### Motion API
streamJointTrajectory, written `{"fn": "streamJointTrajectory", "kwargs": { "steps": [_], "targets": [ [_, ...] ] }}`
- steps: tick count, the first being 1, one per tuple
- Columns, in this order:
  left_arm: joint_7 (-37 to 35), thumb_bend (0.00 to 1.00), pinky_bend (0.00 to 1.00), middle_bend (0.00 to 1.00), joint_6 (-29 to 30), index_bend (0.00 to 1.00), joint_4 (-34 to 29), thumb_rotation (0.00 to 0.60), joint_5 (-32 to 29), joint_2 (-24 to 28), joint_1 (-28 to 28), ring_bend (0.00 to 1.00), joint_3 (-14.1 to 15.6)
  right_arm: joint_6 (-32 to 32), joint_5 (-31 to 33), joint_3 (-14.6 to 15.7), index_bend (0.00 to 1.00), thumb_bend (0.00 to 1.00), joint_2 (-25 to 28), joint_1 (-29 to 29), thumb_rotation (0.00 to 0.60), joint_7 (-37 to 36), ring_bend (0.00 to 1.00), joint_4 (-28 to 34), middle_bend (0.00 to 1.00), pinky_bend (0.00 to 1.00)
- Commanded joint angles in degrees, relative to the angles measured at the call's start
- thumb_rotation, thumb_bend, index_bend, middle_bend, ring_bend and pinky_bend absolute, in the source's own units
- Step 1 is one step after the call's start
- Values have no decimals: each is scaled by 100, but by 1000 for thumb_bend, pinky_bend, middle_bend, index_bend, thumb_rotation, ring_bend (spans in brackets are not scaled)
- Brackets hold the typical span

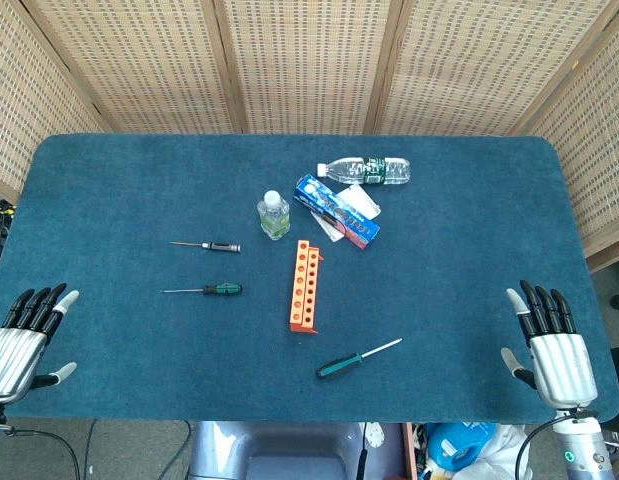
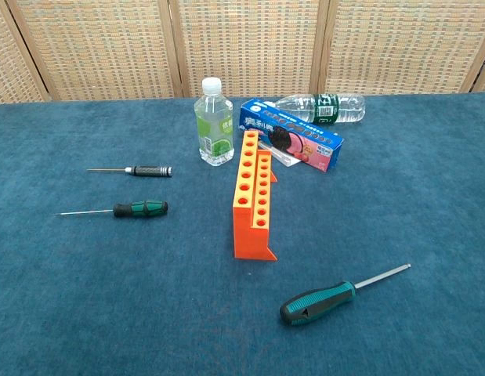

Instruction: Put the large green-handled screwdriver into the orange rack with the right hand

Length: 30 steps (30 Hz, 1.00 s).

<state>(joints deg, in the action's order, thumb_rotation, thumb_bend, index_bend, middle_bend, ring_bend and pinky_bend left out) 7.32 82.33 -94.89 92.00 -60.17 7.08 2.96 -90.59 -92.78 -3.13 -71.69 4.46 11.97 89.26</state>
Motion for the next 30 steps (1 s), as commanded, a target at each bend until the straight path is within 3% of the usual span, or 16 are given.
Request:
{"fn": "streamJointTrajectory", "kwargs": {
  "steps": [1, 30],
  "targets": [
    [-7, 0, 0, 0, 11, 0, -2, 600, -1, 4, -9, 0, -3, 7, -1, 1, 0, 232, -5, 3, 600, 5, 0, -3, 0, 0],
    [-3, 0, 0, 0, -59, 0, -94, 600, -41, 94, -15, 0, -13, 67, -46, 32, 0, 233, -10, 22, 600, 24, 0, 33, 0, 0]
  ]
}}
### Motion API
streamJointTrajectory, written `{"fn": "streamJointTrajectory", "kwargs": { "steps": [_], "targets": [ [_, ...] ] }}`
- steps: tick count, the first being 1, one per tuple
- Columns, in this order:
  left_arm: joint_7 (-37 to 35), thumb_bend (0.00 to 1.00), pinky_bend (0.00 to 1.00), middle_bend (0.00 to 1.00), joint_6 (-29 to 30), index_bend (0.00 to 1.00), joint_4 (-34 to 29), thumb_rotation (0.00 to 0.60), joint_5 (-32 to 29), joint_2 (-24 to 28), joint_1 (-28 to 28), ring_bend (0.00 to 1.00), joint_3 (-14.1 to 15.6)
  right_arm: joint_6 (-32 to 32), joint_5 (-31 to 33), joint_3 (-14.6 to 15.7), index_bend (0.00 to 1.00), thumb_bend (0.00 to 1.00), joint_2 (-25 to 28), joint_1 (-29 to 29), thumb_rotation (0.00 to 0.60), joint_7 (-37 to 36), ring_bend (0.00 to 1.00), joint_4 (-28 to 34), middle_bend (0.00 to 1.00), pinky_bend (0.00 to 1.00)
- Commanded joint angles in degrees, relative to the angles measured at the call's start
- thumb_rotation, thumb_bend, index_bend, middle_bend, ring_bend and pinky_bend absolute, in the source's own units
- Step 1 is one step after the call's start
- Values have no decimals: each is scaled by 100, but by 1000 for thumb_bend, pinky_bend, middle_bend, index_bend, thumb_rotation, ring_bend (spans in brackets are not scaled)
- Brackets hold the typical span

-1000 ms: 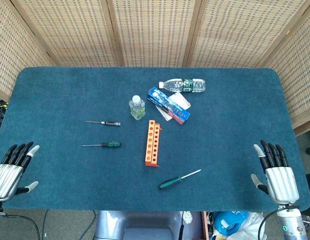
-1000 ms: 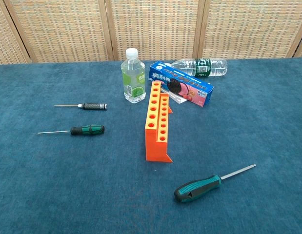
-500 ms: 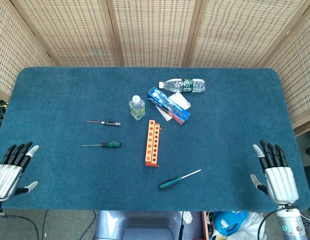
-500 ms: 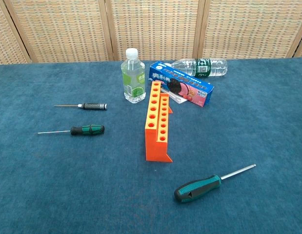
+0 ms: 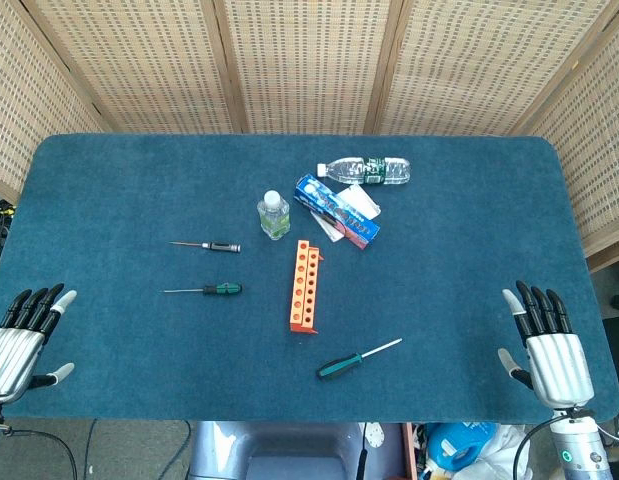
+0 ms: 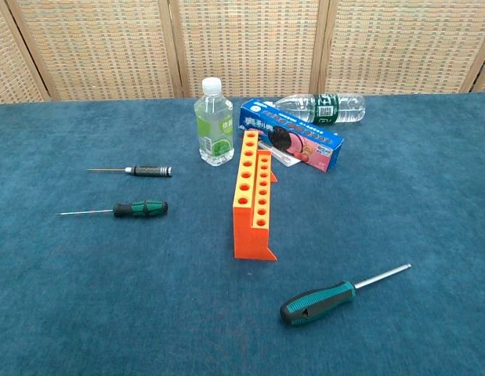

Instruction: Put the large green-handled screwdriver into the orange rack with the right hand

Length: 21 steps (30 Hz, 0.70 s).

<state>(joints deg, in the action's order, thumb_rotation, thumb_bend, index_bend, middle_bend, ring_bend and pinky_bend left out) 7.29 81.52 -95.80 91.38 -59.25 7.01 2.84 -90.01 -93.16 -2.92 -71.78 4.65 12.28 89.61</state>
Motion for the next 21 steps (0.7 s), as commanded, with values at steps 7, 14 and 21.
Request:
{"fn": "streamJointTrajectory", "kwargs": {
  "steps": [7, 14, 21],
  "targets": [
    [8, 0, 0, 0, 86, 0, 44, 600, 135, -31, -16, 0, 11, -27, -38, 14, 0, 232, 13, -8, 600, -38, 0, 9, 0, 0],
    [8, 0, 0, 0, 80, 0, 46, 600, 138, -35, -17, 0, 8, -15, -50, 24, 0, 232, 14, -6, 600, -23, 0, 21, 0, 0],
    [16, 0, 0, 0, 53, 0, 39, 600, 135, -37, -11, 0, 12, -41, -176, 57, 25, 232, 47, 16, 600, -158, 0, 81, 0, 0]
  ]
}}
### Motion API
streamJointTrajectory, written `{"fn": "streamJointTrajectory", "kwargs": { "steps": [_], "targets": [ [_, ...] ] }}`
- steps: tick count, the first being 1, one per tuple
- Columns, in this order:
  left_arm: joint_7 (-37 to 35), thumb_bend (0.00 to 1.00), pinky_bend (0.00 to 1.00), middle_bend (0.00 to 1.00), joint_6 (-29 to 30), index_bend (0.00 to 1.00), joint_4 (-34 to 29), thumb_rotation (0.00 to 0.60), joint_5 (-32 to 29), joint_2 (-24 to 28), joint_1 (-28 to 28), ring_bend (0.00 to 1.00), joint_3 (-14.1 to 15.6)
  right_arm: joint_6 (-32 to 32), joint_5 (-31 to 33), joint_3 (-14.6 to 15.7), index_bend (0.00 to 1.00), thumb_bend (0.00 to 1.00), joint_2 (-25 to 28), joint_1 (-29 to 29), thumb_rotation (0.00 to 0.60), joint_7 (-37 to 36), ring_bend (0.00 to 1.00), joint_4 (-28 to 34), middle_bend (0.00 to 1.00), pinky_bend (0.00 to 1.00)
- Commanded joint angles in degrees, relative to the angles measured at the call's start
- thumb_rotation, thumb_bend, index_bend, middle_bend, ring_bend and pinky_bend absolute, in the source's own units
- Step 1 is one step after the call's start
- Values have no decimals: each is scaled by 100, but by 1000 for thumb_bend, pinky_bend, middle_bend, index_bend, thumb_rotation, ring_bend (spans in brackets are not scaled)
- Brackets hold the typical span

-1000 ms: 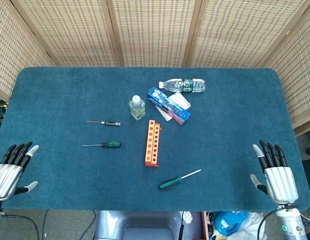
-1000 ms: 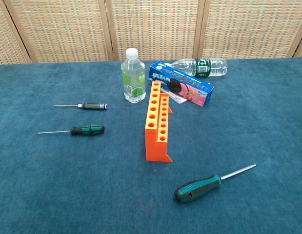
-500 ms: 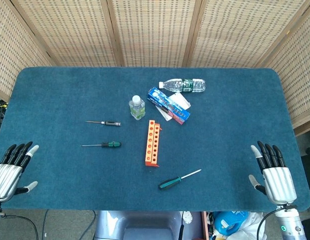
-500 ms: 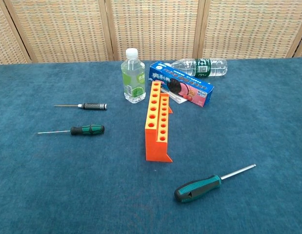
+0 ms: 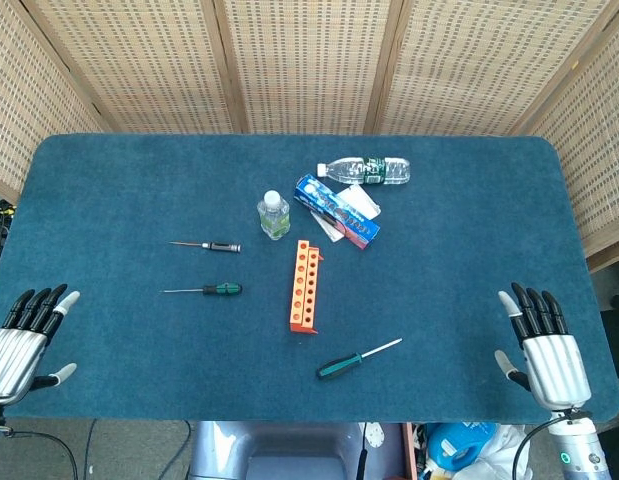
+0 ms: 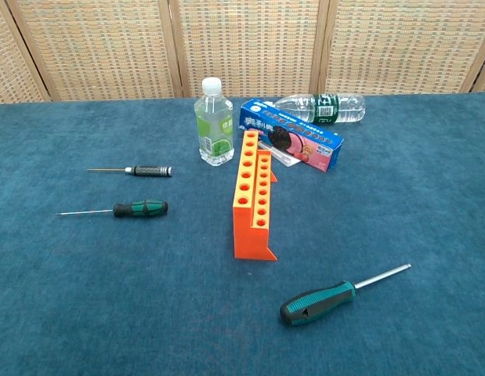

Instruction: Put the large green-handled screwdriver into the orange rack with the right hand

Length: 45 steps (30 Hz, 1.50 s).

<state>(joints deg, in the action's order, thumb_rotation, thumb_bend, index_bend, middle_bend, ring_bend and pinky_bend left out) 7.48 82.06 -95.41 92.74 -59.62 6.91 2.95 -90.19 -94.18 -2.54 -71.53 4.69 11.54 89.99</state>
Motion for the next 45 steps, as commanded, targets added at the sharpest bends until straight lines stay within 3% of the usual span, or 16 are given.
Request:
{"fn": "streamJointTrajectory", "kwargs": {
  "steps": [1, 6, 10, 14, 24, 29, 45],
  "targets": [
    [-5, 0, 0, 0, -3, 0, 1, 600, -5, 0, -1, 0, 0, -37, -111, 30, 48, 232, 34, 15, 600, -137, 0, 67, 0, 0],
    [-17, 0, 0, 0, -28, 0, 3, 600, -39, 0, 6, 0, -13, -37, -383, 96, 161, 232, 176, 98, 600, -405, 0, 298, 0, 0],
    [-27, 0, 0, 0, -18, 0, -5, 600, -38, 6, 7, 0, -22, 129, -634, 138, 244, 232, 306, 248, 600, -230, 0, 639, 0, 0],
    [-47, 0, 0, 0, -6, 0, 0, 600, -33, 13, -2, 0, -21, 517, -754, 221, 265, 232, 294, 422, 600, 79, 0, 999, 0, 0],
    [-106, 0, 0, 0, 3, 0, 17, 600, -27, 25, -3, 0, -28, 1697, -655, 286, 276, 232, -549, 925, 600, 1104, 0, 1527, 0, 0],
    [-134, 0, 0, 0, -19, 0, 21, 600, -40, 33, 5, 0, -30, 2256, -232, 107, 276, 244, -1095, 1208, 600, 1536, 0, 1643, 0, 0],
    [-225, 0, 0, 0, -16, 0, 42, 600, -32, 48, 6, 0, -34, 2841, 666, -105, 304, 253, -1961, 1642, 600, 2179, 0, 1397, 0, 0]
  ]
}}
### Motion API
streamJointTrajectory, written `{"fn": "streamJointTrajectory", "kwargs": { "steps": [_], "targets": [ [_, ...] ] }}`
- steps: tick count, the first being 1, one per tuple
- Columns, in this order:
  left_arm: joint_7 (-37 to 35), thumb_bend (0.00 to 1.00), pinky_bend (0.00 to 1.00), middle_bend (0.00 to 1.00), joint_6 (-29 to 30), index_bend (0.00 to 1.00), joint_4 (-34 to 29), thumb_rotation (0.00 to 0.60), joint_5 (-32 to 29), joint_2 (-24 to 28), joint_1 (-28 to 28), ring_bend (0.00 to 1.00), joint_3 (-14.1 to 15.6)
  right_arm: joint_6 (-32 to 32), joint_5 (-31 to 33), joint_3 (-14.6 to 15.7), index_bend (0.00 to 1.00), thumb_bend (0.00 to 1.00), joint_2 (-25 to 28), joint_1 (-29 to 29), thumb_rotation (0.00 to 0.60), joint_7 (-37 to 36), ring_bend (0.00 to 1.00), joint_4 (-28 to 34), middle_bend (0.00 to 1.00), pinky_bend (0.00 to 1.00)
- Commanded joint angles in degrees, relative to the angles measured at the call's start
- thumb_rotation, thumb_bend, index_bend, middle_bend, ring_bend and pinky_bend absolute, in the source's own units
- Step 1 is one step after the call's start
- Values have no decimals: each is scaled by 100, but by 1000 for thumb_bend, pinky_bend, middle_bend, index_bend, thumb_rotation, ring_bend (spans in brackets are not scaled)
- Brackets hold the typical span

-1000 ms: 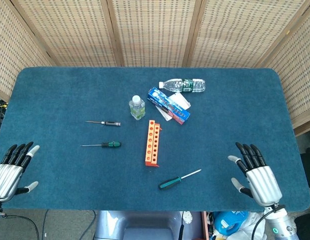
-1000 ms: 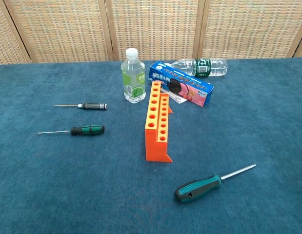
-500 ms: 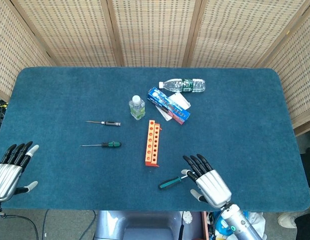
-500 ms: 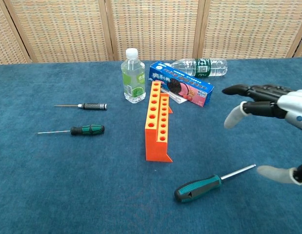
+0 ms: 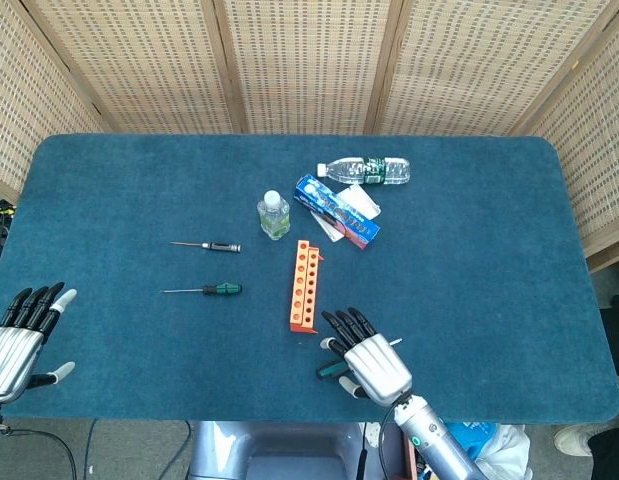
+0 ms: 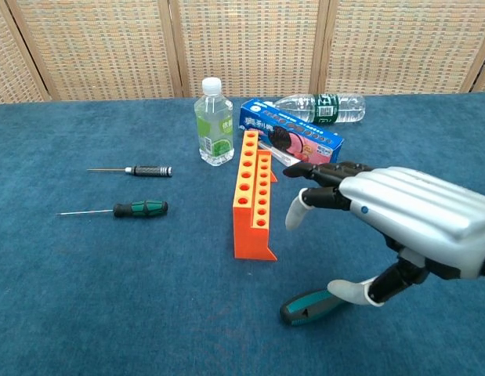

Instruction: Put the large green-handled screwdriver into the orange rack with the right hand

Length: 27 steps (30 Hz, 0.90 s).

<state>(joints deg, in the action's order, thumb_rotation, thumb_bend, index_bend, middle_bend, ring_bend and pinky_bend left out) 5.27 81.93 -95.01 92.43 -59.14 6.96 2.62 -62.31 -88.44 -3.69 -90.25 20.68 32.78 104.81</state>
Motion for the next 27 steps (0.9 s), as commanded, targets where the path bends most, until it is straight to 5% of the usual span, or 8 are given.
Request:
{"fn": "streamJointTrajectory", "kwargs": {
  "steps": [1, 27],
  "targets": [
    [-7, 0, 0, 0, -7, 0, 4, 600, -4, -1, 4, 0, -2, 66, 129, 29, 308, 253, -126, 50, 600, 57, 0, -127, 0, 0],
    [10, 0, 0, 0, -56, 0, -5, 600, -20, -11, 28, 0, -7, 362, 926, 181, 334, 254, -798, 336, 600, -106, 0, -1093, 0, 0]
  ]
}}
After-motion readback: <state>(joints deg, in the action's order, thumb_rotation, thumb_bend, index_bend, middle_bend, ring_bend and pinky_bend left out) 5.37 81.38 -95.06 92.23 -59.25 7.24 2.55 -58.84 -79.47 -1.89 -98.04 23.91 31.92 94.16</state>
